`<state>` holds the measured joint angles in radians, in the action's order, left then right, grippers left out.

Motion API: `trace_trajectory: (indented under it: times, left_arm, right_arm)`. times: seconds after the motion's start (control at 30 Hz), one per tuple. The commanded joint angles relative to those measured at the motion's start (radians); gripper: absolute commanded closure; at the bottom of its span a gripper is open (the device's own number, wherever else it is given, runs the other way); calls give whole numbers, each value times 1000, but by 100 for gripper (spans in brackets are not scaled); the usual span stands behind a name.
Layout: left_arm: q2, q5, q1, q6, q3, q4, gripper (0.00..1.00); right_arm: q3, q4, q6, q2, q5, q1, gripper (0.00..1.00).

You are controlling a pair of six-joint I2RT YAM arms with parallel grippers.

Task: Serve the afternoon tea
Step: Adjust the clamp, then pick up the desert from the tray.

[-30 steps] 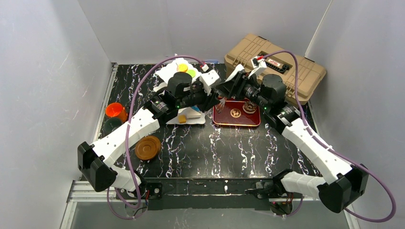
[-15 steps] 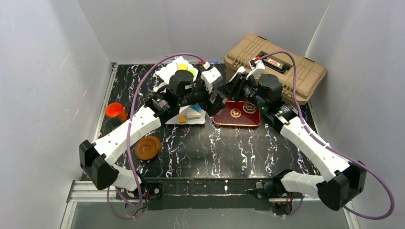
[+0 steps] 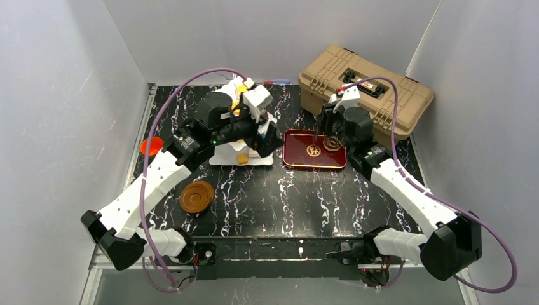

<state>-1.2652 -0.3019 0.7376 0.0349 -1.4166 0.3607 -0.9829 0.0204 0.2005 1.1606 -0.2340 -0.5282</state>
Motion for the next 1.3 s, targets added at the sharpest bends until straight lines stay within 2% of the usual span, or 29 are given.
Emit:
trace_trajectory:
  times: [0.0, 0.2, 0.33, 0.6, 0.8, 0.97, 1.17, 1.27]
  left_arm:
    - [45, -65, -84, -82, -11, 82, 2]
    - [88, -137, -126, -97, 34, 81, 2]
    - [102, -129, -127, -88, 47, 88, 2]
    - [113, -113, -139, -91, 50, 113, 2]
    - [121, -97, -151, -81, 32, 108, 2]
    - [126, -92, -163, -79, 21, 97, 2]
    - [128, -89, -171, -81, 19, 91, 2]
    - [127, -88, -174, -79, 20, 88, 2]
  right_arm:
    - [88, 242, -167, 17, -117, 48, 50]
    - [185, 426, -196, 72, -102, 119, 51]
    - [211, 496, -197, 96, -96, 143, 50]
    - [305, 648, -198, 103, -101, 163, 37]
    - [336, 706, -198, 134, -95, 166, 30]
    - [343, 729, -229, 164, -91, 170, 29]
    - [350, 686, -233, 155, -56, 171, 39]
    - [372, 662, -239, 131, -54, 171, 37]
